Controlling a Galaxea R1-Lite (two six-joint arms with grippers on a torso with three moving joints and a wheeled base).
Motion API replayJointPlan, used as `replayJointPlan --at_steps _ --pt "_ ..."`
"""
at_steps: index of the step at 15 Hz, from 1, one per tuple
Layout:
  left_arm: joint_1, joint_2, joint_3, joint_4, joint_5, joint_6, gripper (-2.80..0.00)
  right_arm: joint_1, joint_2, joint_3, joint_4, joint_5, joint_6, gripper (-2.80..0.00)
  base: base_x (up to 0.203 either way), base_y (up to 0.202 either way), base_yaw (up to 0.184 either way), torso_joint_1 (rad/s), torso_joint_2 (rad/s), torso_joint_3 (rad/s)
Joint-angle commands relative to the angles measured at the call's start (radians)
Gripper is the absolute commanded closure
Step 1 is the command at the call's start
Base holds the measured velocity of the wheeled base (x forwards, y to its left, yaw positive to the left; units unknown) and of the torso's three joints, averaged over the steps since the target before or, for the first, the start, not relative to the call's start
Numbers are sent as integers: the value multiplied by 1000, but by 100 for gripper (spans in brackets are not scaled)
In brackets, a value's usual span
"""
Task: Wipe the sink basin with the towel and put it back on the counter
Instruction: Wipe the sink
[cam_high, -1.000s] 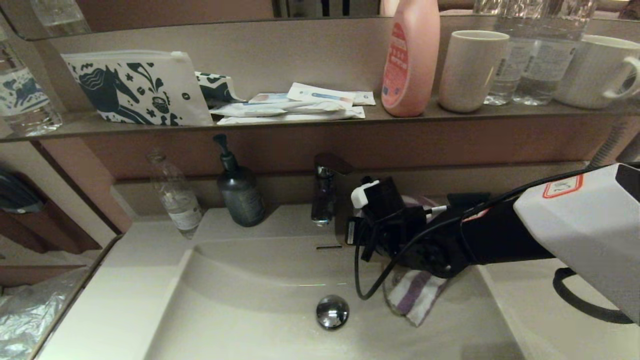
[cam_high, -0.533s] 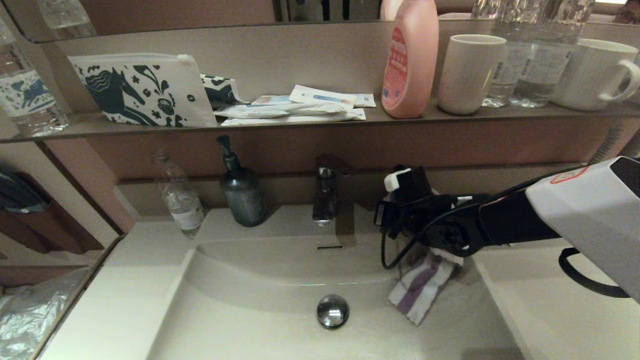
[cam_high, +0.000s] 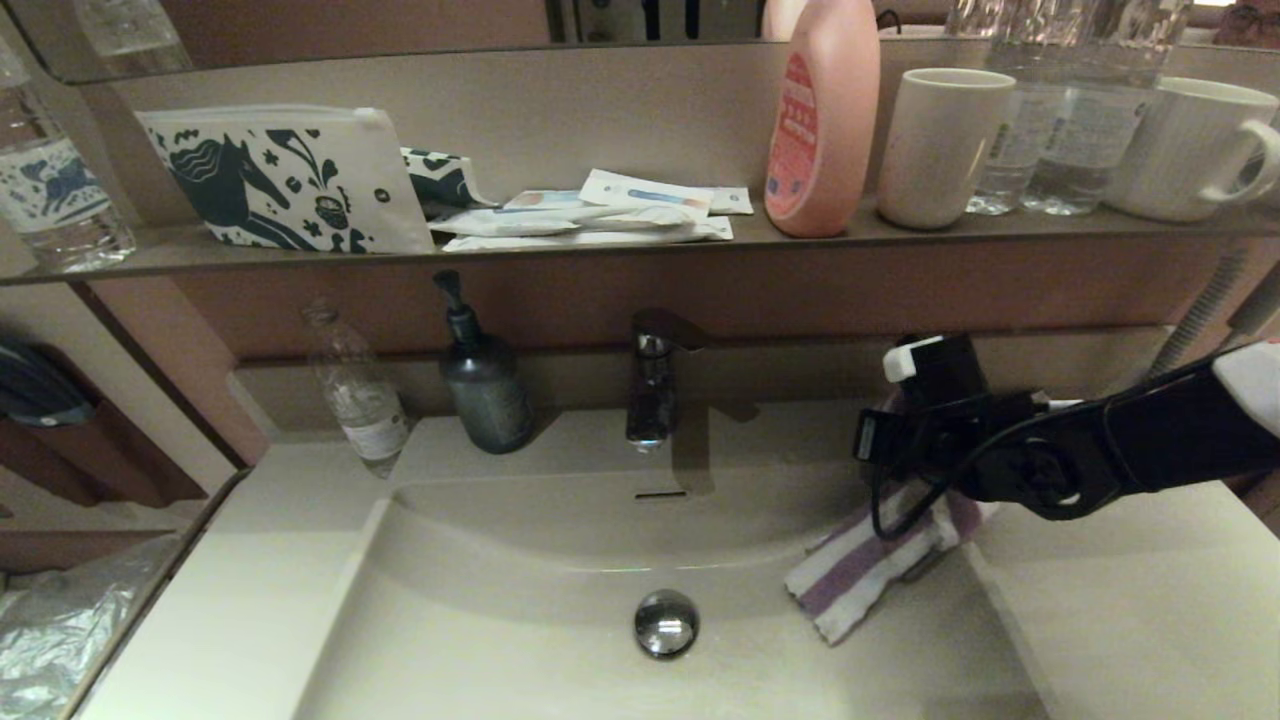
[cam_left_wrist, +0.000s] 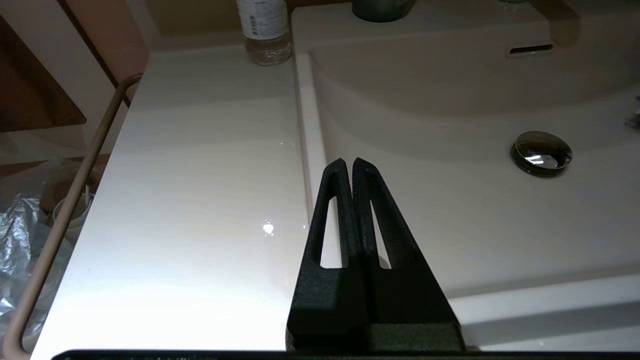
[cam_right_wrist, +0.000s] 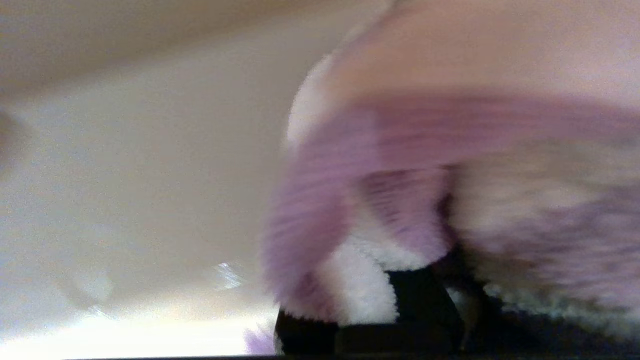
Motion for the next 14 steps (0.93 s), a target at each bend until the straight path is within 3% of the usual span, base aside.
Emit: replayJointPlan --at_steps 1,5,10,12,14 --pt "0 1 0 0 0 1 0 -6 -143 105 2 0 -14 0 0 0 0 0 0 0" --pt "0 1 0 0 0 1 0 15 -396 175 146 2 -22 0 0 0 0 0 0 0" --pt "0 1 0 0 0 1 0 14 -746 149 528 7 -29 0 0 0 0 0 0 0" --pt "0 1 0 0 0 1 0 -46 -861 135 625 9 -72 0 0 0 0 0 0 0" --pt "0 1 0 0 0 1 0 -161 -904 128 655 24 -145 0 0 0 0 0 0 0"
